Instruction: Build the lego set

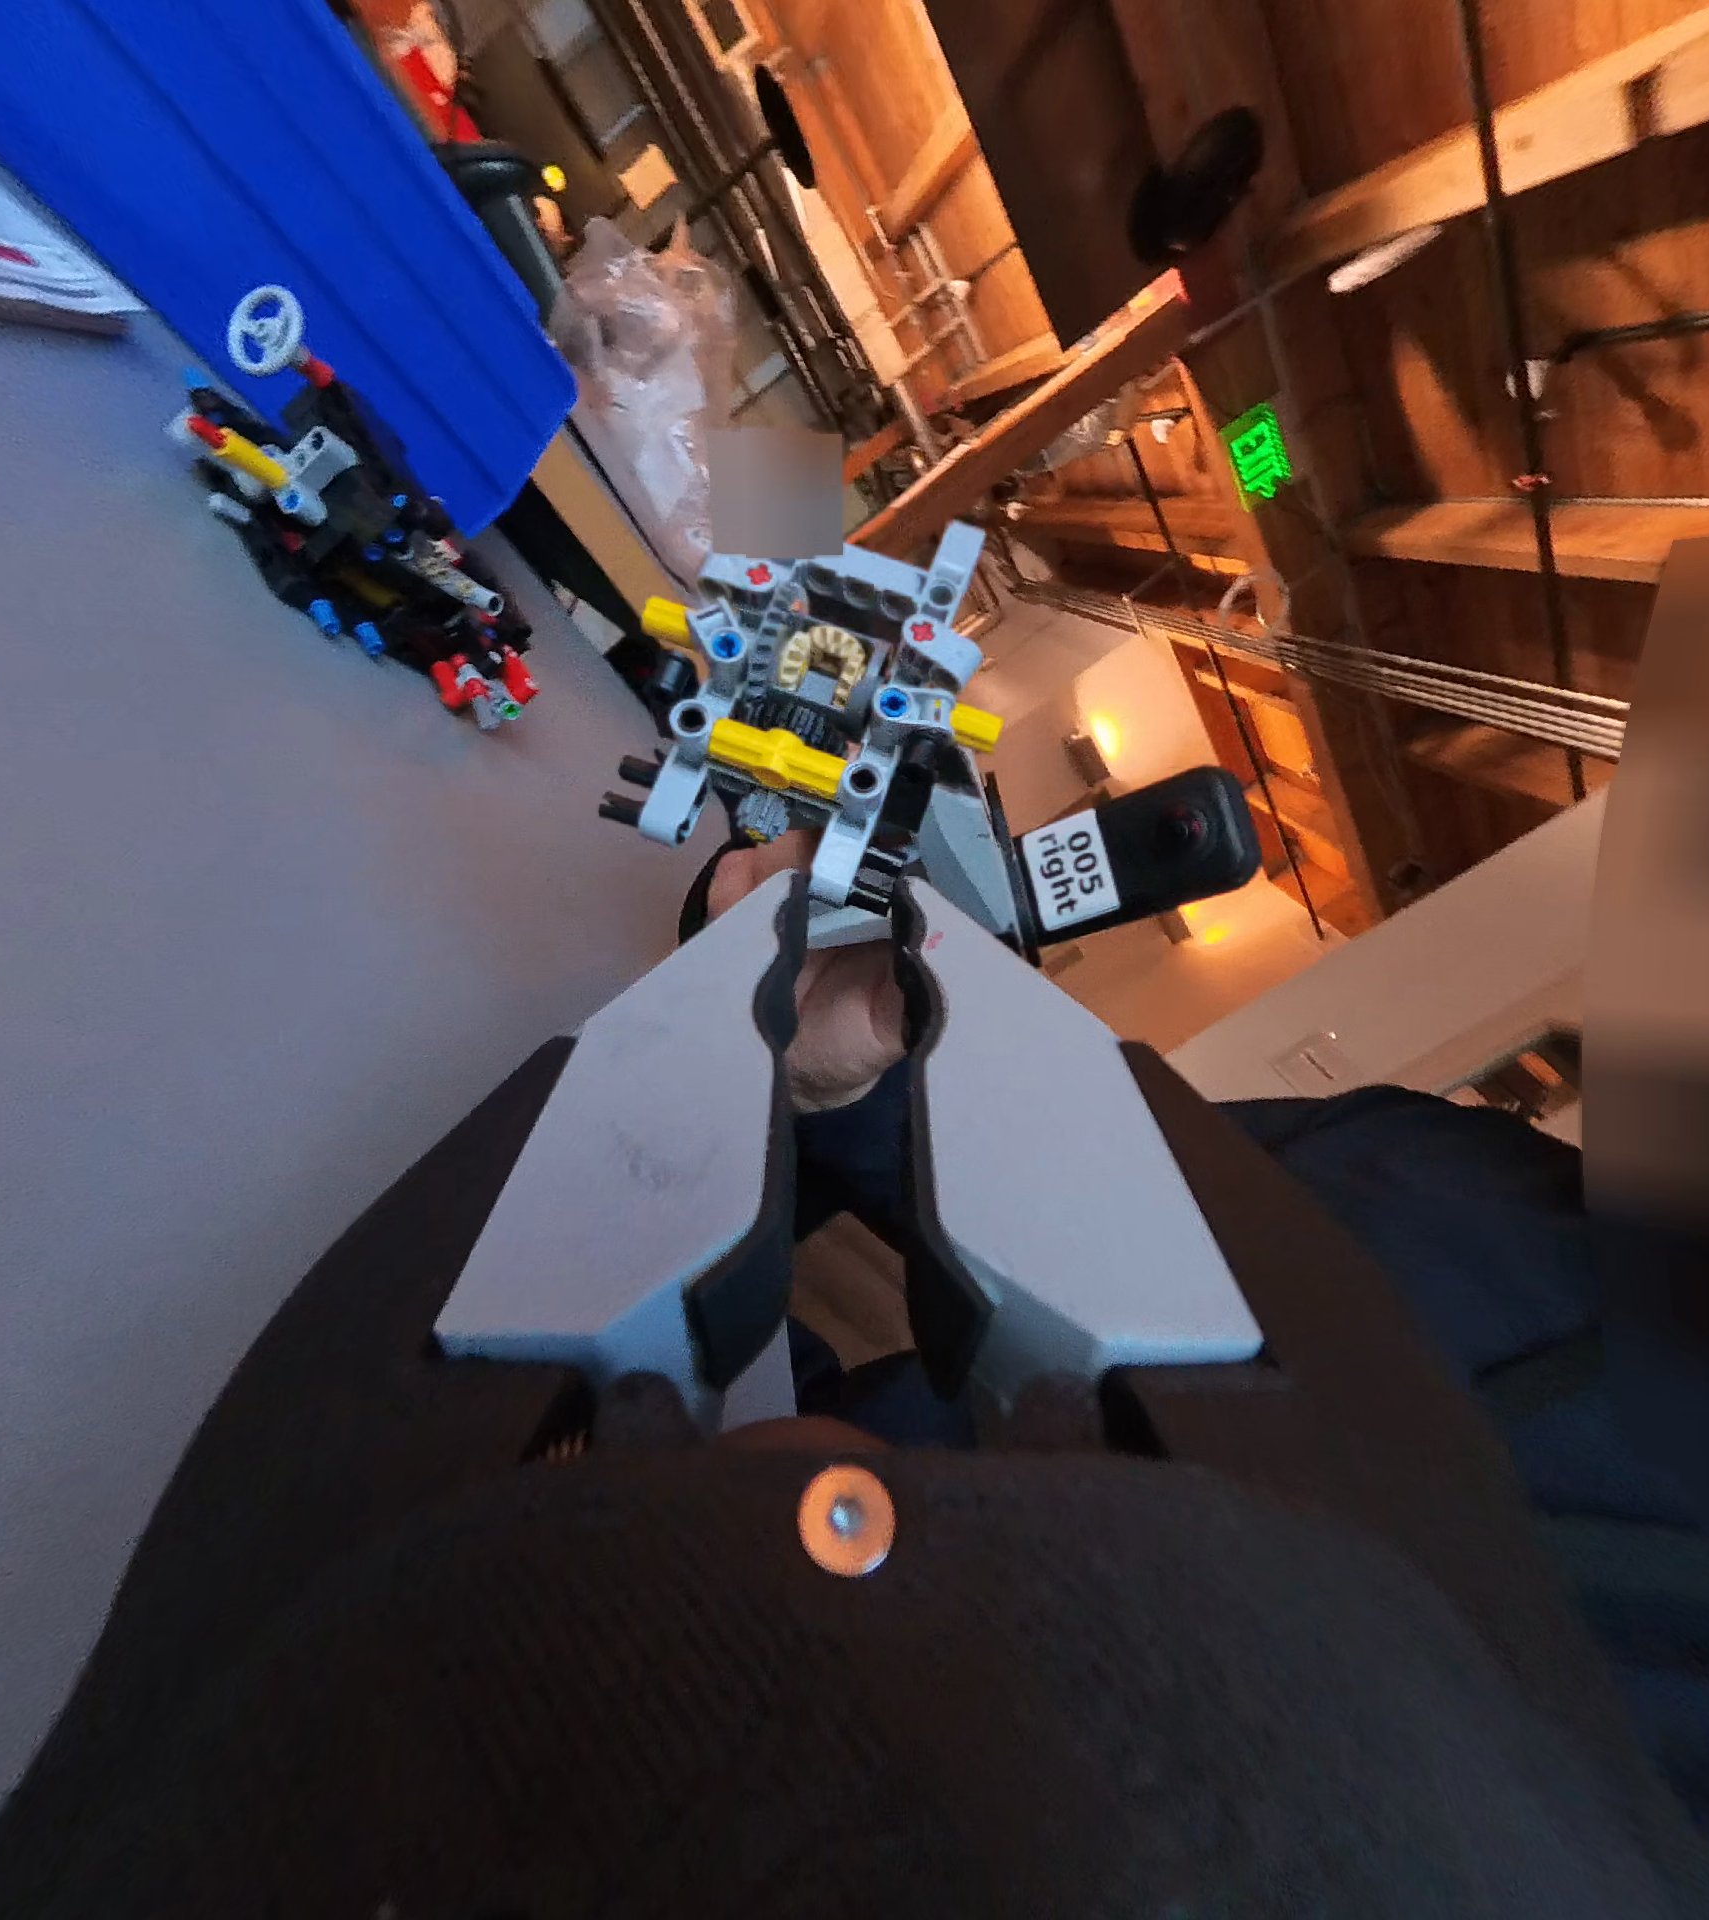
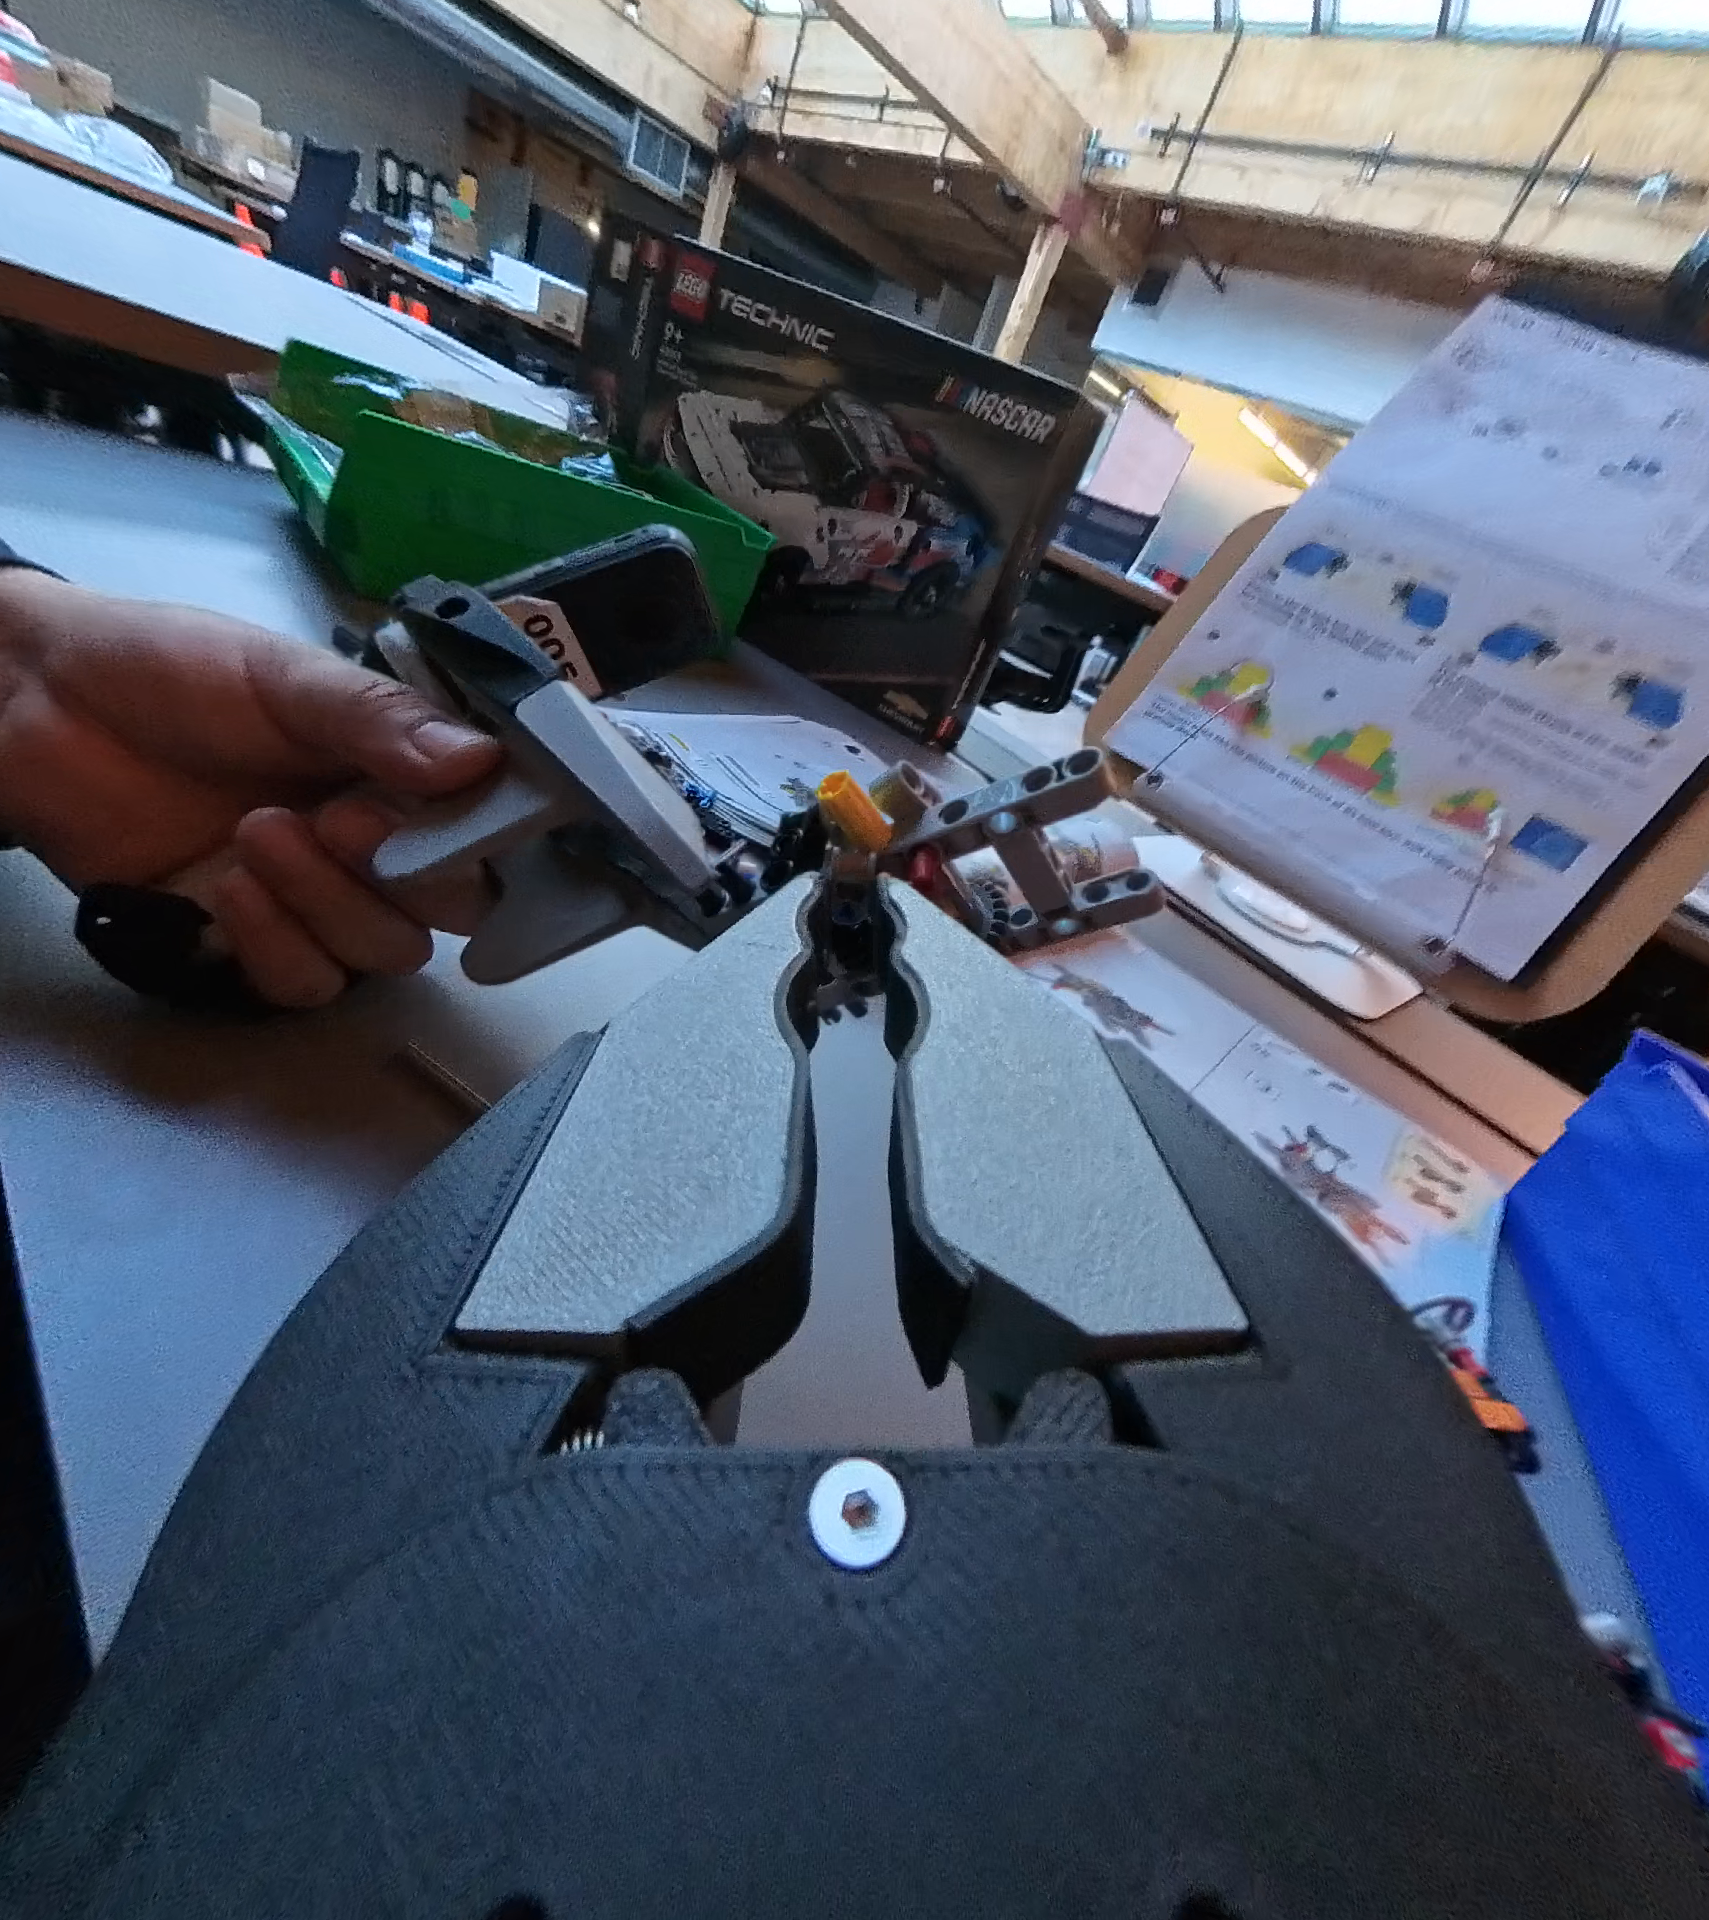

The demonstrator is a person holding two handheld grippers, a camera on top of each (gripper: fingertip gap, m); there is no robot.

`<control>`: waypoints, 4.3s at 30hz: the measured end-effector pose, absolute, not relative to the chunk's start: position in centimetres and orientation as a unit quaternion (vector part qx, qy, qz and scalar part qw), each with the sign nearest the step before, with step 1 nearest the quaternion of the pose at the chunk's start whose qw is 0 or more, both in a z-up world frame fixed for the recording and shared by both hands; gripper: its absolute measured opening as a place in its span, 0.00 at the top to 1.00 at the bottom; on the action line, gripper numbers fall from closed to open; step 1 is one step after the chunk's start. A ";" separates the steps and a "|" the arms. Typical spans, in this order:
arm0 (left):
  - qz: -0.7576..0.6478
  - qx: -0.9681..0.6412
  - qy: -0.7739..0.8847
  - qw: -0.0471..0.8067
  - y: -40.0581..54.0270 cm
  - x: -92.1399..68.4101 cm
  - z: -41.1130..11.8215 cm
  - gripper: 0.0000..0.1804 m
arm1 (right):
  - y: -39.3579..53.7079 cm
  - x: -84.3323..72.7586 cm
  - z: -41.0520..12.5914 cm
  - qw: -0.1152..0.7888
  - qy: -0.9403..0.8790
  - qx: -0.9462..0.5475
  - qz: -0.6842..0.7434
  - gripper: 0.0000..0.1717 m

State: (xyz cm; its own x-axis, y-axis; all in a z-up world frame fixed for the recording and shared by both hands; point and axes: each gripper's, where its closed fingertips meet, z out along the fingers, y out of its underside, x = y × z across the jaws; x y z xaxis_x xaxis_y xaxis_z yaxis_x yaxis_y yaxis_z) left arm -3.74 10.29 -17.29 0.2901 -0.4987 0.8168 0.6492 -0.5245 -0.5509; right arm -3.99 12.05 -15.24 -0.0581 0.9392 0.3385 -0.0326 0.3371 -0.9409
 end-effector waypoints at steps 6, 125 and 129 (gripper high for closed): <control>-0.609 -0.632 0.000 0.479 9.2 -3.3 -16.3 0.93 | 10.8 -3.2 -14.2 0.634 -0.586 -0.334 0.378 0.98; -0.486 -0.690 -0.143 0.517 10.3 -12.4 -19.6 0.93 | 12.2 -12.6 -18.4 0.503 -0.667 -0.354 0.420 0.98; -0.494 -0.689 -0.145 0.511 10.3 -12.3 -19.7 0.92 | 12.2 -12.6 -18.5 0.472 -0.662 -0.370 0.448 0.98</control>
